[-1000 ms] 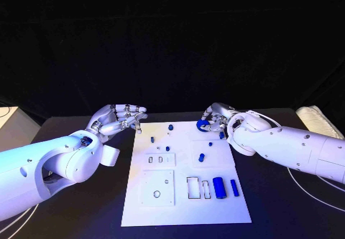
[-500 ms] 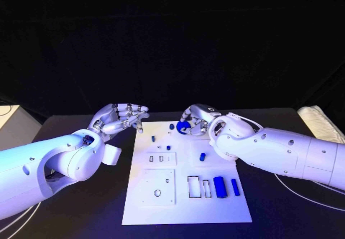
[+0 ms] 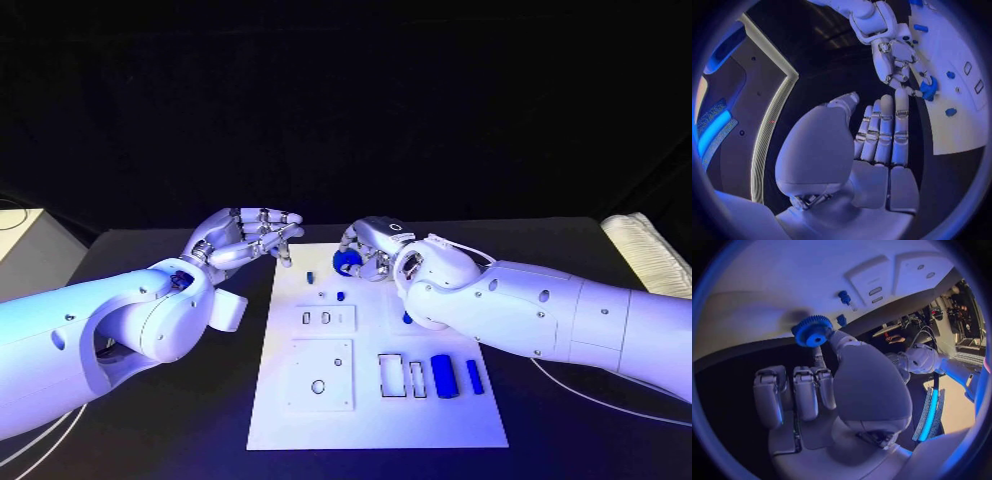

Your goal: Assemble the parts on the task board

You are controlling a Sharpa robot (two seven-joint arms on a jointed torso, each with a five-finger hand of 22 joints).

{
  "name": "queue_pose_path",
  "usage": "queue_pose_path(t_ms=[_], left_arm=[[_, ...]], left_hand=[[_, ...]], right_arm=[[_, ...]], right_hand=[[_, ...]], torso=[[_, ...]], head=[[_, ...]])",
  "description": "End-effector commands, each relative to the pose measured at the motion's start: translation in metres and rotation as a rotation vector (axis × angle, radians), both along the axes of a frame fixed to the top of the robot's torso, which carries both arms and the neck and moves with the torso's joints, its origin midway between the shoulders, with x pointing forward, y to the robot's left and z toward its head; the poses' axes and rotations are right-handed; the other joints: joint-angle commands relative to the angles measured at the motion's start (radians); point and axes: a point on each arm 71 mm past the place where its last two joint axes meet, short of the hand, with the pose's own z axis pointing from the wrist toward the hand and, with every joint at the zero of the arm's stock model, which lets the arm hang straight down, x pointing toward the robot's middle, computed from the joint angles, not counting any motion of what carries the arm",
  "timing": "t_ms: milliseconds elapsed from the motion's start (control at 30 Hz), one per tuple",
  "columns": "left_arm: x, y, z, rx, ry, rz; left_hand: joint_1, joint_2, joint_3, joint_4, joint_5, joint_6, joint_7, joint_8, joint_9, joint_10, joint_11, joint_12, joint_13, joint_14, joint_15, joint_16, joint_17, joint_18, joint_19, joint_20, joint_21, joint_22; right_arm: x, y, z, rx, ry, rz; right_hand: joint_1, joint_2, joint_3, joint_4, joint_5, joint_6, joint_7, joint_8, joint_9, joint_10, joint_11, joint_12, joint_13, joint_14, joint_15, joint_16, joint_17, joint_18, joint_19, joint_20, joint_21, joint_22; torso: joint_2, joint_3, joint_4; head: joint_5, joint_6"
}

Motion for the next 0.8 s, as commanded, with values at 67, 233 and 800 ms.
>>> queue_pose_path(t_ms=[67, 233, 800], left_arm=[[-0.001, -0.004, 0.001, -0.006, -0.001, -0.026], [-0.001, -0.005, 0.001, -0.008, -0.001, -0.031], [-0.001, -0.007, 0.002, -0.007, 0.001, -0.034]], left_hand=[[0.003, 0.002, 0.007, -0.001, -0.006, 0.003, 0.001, 0.005, 0.001, 0.002, -0.001, -0.001, 0.001, -0.001, -0.007, 0.007, 0.001, 0.014, -0.007, -0.001, 0.006, 0.001], [0.003, 0.001, 0.007, -0.001, -0.006, 0.003, 0.001, 0.005, 0.002, 0.001, -0.001, -0.002, 0.001, -0.002, -0.007, 0.006, 0.0, 0.013, -0.008, -0.001, 0.007, 0.002], [0.003, 0.001, 0.007, -0.001, -0.006, 0.003, 0.001, 0.005, 0.002, 0.001, -0.001, -0.002, 0.001, -0.002, -0.007, 0.006, 0.0, 0.013, -0.008, -0.001, 0.007, 0.002]], right_arm=[[0.001, 0.005, 0.0, -0.023, -0.026, 0.013], [0.004, 0.01, -0.003, -0.03, -0.027, 0.011], [0.01, 0.016, -0.017, -0.048, -0.014, 0.0]], right_hand=[[-0.002, -0.005, 0.006, 0.0, -0.001, 0.007, 0.0, 0.003, -0.002, 0.105, -0.009, 0.002, 0.263, 0.106, -0.008, 0.004, 0.263, -0.014, 0.103, -0.006, 0.002, 0.263], [-0.003, -0.007, 0.009, -0.001, -0.002, 0.006, 0.001, 0.002, -0.003, 0.105, -0.008, 0.002, 0.263, 0.106, -0.008, 0.004, 0.263, -0.014, 0.103, -0.006, 0.002, 0.263], [-0.005, -0.008, 0.015, -0.004, -0.005, 0.007, 0.001, 0.0, -0.004, 0.105, -0.008, 0.002, 0.263, 0.106, -0.008, 0.004, 0.263, -0.014, 0.103, -0.006, 0.002, 0.263]], torso=[[0.0, 0.0004, -0.0023], [-0.001, -0.0002, -0.002], [0.0, 0.0028, -0.0048]], head=[[0.004, -0.001], [0.004, -0.003], [0.013, -0.005]])
